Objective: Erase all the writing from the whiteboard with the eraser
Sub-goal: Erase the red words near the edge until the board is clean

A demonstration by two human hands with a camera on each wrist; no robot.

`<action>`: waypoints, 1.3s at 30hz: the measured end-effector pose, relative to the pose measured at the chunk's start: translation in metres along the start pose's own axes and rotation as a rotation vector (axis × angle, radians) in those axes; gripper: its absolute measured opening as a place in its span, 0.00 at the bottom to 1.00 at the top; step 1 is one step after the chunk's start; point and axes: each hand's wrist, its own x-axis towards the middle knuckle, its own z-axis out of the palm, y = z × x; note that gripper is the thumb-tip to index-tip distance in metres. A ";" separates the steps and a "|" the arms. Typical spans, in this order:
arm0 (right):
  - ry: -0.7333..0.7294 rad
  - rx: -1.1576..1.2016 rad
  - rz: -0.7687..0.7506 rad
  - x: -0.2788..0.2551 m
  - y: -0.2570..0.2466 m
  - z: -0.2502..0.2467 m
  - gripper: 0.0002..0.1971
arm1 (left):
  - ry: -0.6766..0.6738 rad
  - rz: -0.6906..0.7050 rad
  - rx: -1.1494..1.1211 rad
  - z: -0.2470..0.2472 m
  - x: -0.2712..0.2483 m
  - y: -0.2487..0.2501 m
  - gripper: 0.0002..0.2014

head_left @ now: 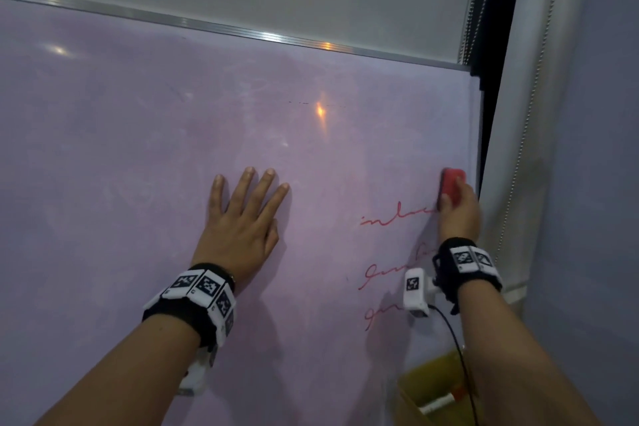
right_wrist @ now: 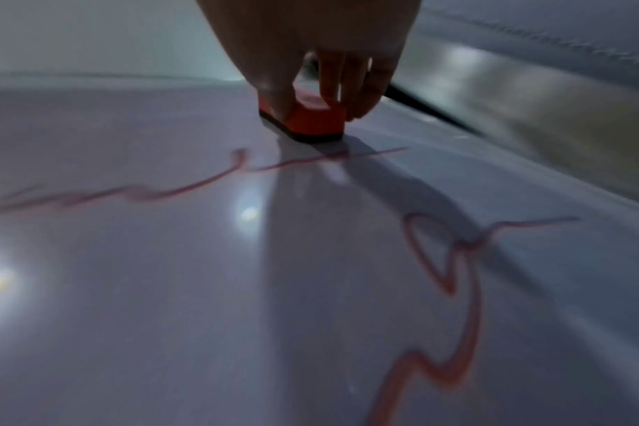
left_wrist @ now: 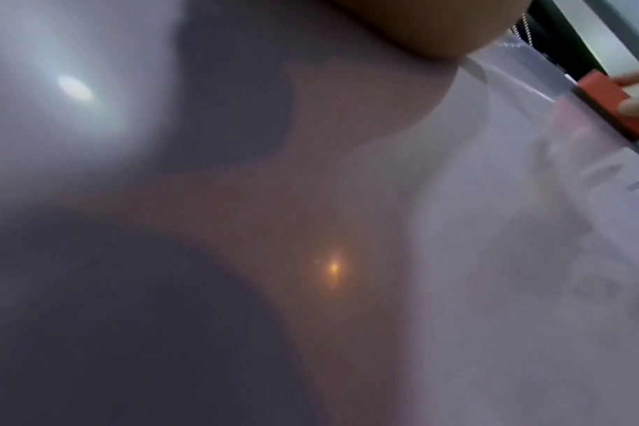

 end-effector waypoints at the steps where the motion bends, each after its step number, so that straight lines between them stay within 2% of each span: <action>1: 0.006 0.013 0.093 0.002 0.009 -0.002 0.21 | 0.002 0.001 0.000 0.001 0.000 0.000 0.26; 3: 0.010 -0.018 0.130 -0.015 0.009 -0.003 0.20 | 0.001 0.003 0.001 0.000 0.000 0.000 0.26; 4: 0.007 -0.029 0.067 -0.031 0.003 -0.001 0.20 | 0.004 0.002 0.003 0.000 0.001 0.000 0.26; 7: -0.069 -0.019 -0.249 -0.085 -0.019 0.010 0.20 | 0.000 0.002 0.009 -0.001 0.000 0.000 0.26; 9: -0.103 -0.055 -0.365 -0.094 -0.017 0.010 0.19 | -0.011 0.006 0.016 -0.001 0.001 0.000 0.26; 11: -0.078 -0.075 -0.277 -0.075 0.000 0.005 0.19 | -0.021 0.008 0.017 0.000 0.001 0.000 0.26; 14: -0.006 0.000 0.132 -0.037 0.023 -0.003 0.20 | -0.020 -0.003 0.008 0.002 0.000 0.000 0.27; 15: 0.009 0.006 0.200 -0.034 0.024 -0.003 0.20 | -0.018 0.003 0.009 0.002 0.000 0.000 0.26; 17: 0.016 -0.005 0.170 -0.045 0.009 0.002 0.20 | -0.004 0.011 0.011 0.001 0.001 0.000 0.26; 20: -0.084 0.028 -0.072 -0.082 -0.012 0.009 0.21 | 0.017 0.005 0.007 -0.002 0.001 0.001 0.26; 21: -0.120 0.021 -0.111 -0.087 -0.010 0.007 0.21 | 0.019 0.002 0.001 -0.002 0.001 0.001 0.26; 23: -0.125 0.012 -0.047 -0.076 0.004 -0.001 0.21 | 0.014 0.003 -0.004 -0.002 0.001 0.001 0.26; 26: -0.063 0.042 0.187 -0.052 0.021 -0.008 0.21 | 0.005 0.006 0.007 -0.001 0.001 0.001 0.26; 27: -0.053 0.023 0.176 -0.055 0.017 -0.006 0.21 | 0.001 0.005 0.005 0.000 0.001 0.001 0.26; 31: -0.134 -0.011 -0.084 -0.081 0.005 0.001 0.21 | -0.002 -0.003 0.001 -0.001 0.001 0.000 0.26; 33: -0.109 -0.016 -0.026 -0.067 0.016 -0.004 0.21 | -0.006 0.004 0.003 -0.002 0.000 0.000 0.26; 36: -0.055 0.026 0.210 -0.043 0.024 -0.006 0.20 | -0.004 0.008 0.009 -0.001 0.001 0.000 0.26; 37: -0.037 0.011 0.201 -0.046 0.017 -0.003 0.21 | -0.004 0.008 0.014 0.000 0.001 0.000 0.26; 39: -0.033 0.002 0.054 -0.069 -0.008 0.006 0.21 | -0.008 0.002 0.008 0.000 0.001 0.000 0.26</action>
